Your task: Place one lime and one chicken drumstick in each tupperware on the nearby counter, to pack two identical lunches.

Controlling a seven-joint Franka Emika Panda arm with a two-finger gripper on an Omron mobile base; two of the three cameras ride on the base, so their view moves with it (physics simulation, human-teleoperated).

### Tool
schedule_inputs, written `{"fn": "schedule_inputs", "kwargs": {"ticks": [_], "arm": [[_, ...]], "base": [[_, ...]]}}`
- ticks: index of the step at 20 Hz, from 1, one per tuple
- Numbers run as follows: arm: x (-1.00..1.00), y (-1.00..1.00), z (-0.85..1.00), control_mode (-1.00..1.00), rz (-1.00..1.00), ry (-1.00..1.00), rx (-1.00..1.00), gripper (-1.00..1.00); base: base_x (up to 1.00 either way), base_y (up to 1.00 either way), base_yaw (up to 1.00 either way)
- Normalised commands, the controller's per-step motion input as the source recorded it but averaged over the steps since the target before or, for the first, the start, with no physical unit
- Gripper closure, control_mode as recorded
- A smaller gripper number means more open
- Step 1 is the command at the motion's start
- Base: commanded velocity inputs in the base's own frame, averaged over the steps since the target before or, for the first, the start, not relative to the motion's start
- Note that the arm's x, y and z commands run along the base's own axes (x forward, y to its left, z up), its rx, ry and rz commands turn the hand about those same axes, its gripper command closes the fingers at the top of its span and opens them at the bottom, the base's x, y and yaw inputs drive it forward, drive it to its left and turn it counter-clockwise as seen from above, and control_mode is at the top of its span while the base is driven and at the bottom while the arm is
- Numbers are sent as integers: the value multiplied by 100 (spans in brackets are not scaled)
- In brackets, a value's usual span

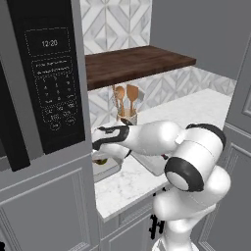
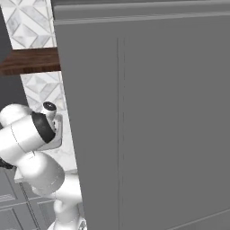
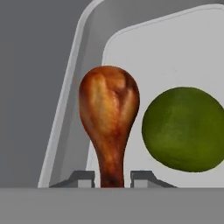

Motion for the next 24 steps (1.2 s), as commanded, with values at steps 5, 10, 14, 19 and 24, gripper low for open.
{"fn": "schedule_inputs", "kwargs": {"ticks": [5,10,14,19,24], "arm": [[34,24,-24,-100,0,0,0,-100],[5,9,1,-100,0,-2,0,-100],[-3,-13,44,-100,-5,-2,0,-100],[-17,-63,96,-100,-9,0,3,-100],[-53,-72,54,-100,-6,-13,1,-100]], "base": [[0,0,0],[0,0,0],[0,0,0],[0,0,0],[0,0,0]]}}
